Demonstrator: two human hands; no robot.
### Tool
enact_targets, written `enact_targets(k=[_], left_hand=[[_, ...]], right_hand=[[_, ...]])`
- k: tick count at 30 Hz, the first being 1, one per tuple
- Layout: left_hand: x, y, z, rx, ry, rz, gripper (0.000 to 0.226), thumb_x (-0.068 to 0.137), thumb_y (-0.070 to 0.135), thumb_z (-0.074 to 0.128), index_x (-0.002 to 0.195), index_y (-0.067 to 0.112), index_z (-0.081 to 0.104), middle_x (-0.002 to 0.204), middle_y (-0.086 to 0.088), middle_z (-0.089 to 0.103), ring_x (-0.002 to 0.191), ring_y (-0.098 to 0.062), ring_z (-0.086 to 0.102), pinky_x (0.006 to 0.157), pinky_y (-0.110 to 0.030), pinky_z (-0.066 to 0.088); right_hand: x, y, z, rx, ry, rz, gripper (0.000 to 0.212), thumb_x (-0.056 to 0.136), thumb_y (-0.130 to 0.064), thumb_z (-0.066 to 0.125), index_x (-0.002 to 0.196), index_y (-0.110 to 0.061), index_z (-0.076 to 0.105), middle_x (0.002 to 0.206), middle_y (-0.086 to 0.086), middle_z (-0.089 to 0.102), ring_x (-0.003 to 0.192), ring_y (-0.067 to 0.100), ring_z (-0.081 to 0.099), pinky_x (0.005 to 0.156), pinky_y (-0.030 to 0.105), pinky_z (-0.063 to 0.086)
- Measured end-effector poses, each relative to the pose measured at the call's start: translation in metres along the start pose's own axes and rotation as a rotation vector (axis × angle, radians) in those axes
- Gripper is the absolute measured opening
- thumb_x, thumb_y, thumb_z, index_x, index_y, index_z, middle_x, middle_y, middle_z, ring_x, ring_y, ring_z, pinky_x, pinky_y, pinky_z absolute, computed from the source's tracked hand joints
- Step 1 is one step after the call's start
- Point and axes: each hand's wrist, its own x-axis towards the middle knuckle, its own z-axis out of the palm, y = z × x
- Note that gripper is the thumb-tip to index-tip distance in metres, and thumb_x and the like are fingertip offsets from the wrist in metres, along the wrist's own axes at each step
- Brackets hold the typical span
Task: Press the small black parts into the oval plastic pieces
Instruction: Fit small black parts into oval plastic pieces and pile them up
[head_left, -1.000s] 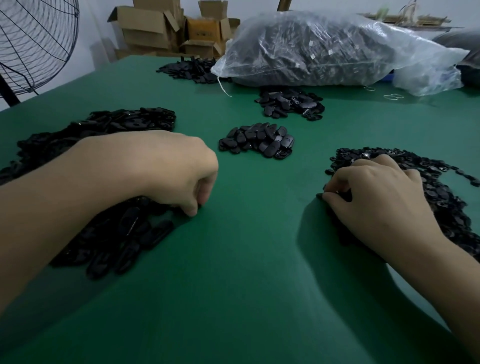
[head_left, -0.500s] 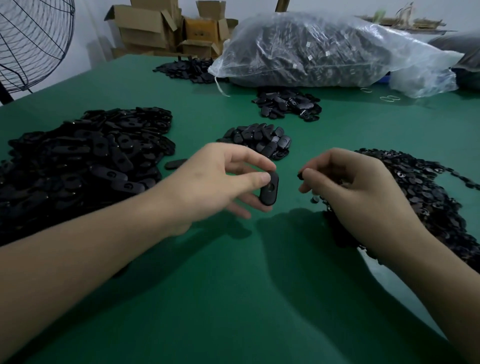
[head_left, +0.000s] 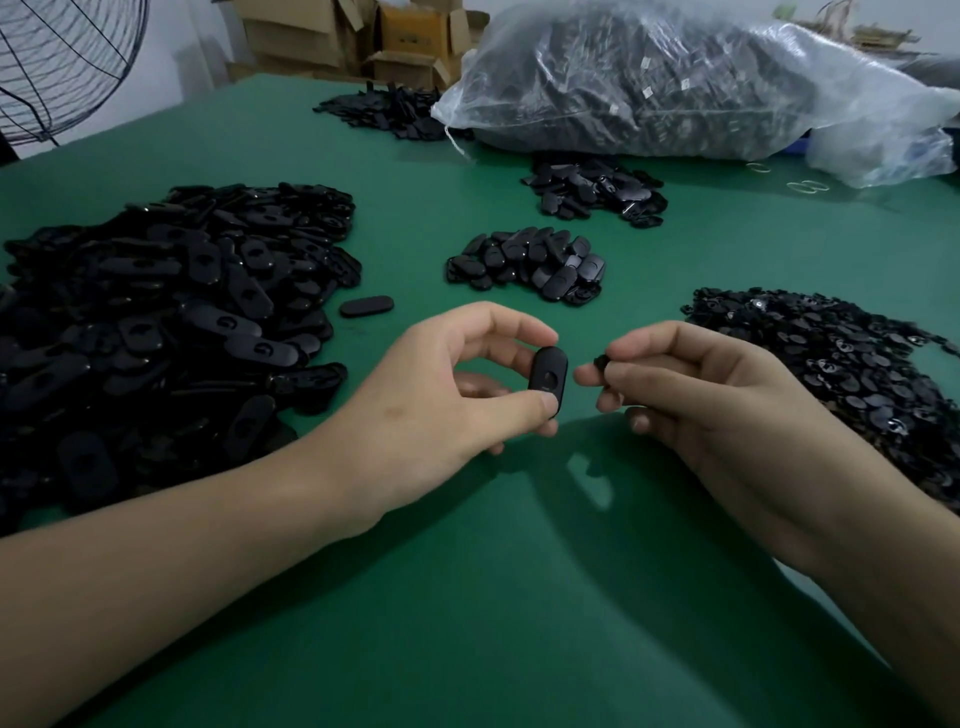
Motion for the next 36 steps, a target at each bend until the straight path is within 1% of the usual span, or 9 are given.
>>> enact_targets(k=[2,7,16,22,29,30,33,34,36], left_hand=[[-0.001,0.0,0.001,0.037,0.007,0.045,0.035,0.088,0.009,0.078,0.113,0.031,0.067,0.106,0.009,0.073,0.082,-0.017,0.078,0.065,-0.022,0.054],[-0.002,0.003,0.003,0.12,0.046,0.154,0.042,0.083,0.017,0.081,0.119,0.036,0.068,0.111,0.013,0.07,0.082,-0.011,0.073,0.079,-0.041,0.056],[-0.002,0.006,0.007,0.057,0.103,0.223,0.046,0.083,0.013,0.08,0.124,0.031,0.07,0.097,0.003,0.077,0.085,-0.015,0.073,0.077,-0.042,0.055],[-0.003,0.007,0.009,0.112,0.129,0.238,0.046,0.081,0.016,0.079,0.119,0.042,0.072,0.092,0.008,0.077,0.086,-0.013,0.074,0.066,-0.045,0.05],[-0.004,0.005,0.009,0.137,0.129,0.243,0.046,0.086,0.014,0.077,0.12,0.043,0.072,0.096,0.006,0.075,0.09,-0.015,0.073,0.071,-0.039,0.058],[-0.004,0.005,0.009,0.146,0.132,0.239,0.046,0.085,0.015,0.077,0.12,0.044,0.072,0.095,0.007,0.075,0.089,-0.015,0.073,0.07,-0.039,0.058],[-0.005,0.005,0.01,0.124,0.129,0.221,0.046,0.083,0.018,0.079,0.119,0.045,0.072,0.09,0.005,0.075,0.085,-0.014,0.073,0.061,-0.036,0.055],[-0.005,0.005,0.01,0.111,0.124,0.211,0.046,0.082,0.018,0.079,0.119,0.046,0.072,0.089,0.003,0.075,0.084,-0.013,0.074,0.061,-0.033,0.054],[-0.006,0.005,0.01,0.092,0.114,0.194,0.046,0.082,0.018,0.08,0.118,0.046,0.073,0.088,0.002,0.074,0.083,-0.01,0.073,0.061,-0.027,0.052]], right_hand=[[-0.001,0.0,0.001,0.009,0.005,-0.004,0.03,0.07,-0.017,0.075,0.097,-0.009,0.065,0.098,0.015,0.078,0.074,0.012,0.067,0.061,0.017,0.05],[-0.003,-0.003,0.002,0.041,-0.003,0.002,0.043,0.066,-0.02,0.077,0.105,-0.006,0.067,0.095,0.014,0.078,0.071,0.012,0.067,0.061,0.017,0.051],[-0.007,-0.006,0.005,0.135,-0.033,0.047,0.027,0.061,-0.02,0.08,0.087,-0.013,0.077,0.091,0.014,0.077,0.067,0.011,0.066,0.061,0.017,0.054],[-0.007,-0.005,0.006,0.139,-0.055,0.053,0.023,0.06,-0.023,0.08,0.083,-0.02,0.08,0.089,0.009,0.078,0.066,0.009,0.065,0.066,0.017,0.054],[-0.011,-0.006,0.011,-0.089,0.033,-0.122,0.024,0.06,-0.026,0.08,0.08,-0.013,0.078,0.085,0.011,0.078,0.067,0.013,0.067,0.074,0.019,0.056],[-0.012,-0.007,0.012,-0.145,0.058,-0.168,0.021,0.064,-0.024,0.08,0.08,-0.012,0.077,0.082,0.009,0.078,0.066,0.013,0.067,0.072,0.018,0.057],[-0.013,-0.007,0.015,-0.295,0.108,-0.29,0.007,0.076,-0.01,0.081,0.082,-0.013,0.077,0.072,0.005,0.076,0.059,0.009,0.066,0.052,0.012,0.049],[-0.013,-0.006,0.015,-0.343,0.123,-0.318,0.007,0.078,-0.01,0.081,0.082,-0.014,0.077,0.071,0.004,0.075,0.059,0.009,0.067,0.051,0.013,0.049],[-0.012,-0.004,0.015,-0.432,0.144,-0.359,0.007,0.079,-0.013,0.081,0.082,-0.019,0.077,0.074,0.001,0.076,0.065,0.015,0.07,0.062,0.027,0.058]])
